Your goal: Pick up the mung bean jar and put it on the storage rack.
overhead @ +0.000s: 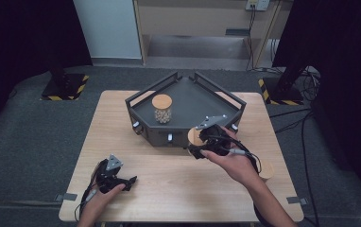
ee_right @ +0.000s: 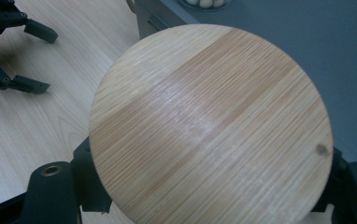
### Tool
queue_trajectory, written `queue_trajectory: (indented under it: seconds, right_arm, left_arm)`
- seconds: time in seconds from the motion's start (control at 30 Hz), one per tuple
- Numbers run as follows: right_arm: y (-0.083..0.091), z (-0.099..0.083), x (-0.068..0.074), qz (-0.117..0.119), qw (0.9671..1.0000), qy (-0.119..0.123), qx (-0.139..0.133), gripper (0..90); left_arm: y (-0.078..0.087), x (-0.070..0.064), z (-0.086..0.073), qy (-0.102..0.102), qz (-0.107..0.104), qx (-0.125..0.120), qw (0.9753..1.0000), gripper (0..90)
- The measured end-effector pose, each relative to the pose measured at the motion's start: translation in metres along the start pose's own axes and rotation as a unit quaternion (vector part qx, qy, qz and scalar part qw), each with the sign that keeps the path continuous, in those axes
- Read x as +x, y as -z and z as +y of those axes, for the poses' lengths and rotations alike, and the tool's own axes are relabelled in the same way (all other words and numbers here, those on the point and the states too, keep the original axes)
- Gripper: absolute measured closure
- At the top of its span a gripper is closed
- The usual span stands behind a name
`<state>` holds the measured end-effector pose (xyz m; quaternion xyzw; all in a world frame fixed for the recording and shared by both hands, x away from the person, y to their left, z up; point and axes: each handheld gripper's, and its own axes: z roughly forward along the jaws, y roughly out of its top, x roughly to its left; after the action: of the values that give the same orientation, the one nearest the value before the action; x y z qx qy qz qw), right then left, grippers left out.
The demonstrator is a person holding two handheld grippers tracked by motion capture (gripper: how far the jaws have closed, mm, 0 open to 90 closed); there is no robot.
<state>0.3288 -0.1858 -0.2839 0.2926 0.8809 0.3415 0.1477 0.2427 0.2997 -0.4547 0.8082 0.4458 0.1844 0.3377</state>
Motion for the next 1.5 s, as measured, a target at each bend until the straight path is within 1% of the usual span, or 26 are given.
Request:
queue_trajectory:
  seconds: [0.33, 0.53, 0.8, 1.27, 1.5]
  right_arm:
    - [0.008, 0.009, -0.007, -0.003, 1.0000, -0.005, -0.008, 25.7]
    - [0.013, 0.016, -0.012, 0.002, 1.0000, -0.006, -0.006, 25.7]
    - [0.019, 0.025, -0.015, -0.003, 0.9999, -0.007, -0.009, 25.7]
    - [0.027, 0.041, -0.022, -0.007, 0.9998, -0.009, -0.013, 25.7]
    - [0.027, 0.048, -0.026, -0.008, 0.9998, -0.010, -0.017, 25.7]
  left_arm:
    - [0.000, 0.000, 0.000, 0.000, 0.000, 0.000, 1.0000, 0.8]
    - [0.000, 0.000, 0.000, 0.000, 0.000, 0.000, 1.0000, 0.8]
    - [0.000, 0.000, 0.000, 0.000, 0.000, 0.000, 1.0000, 0.9]
    - [0.000, 0.000, 0.000, 0.000, 0.000, 0.000, 1.0000, 0.8]
    - [0.000, 0.000, 0.000, 0.000, 0.000, 0.000, 1.0000, 0.8]
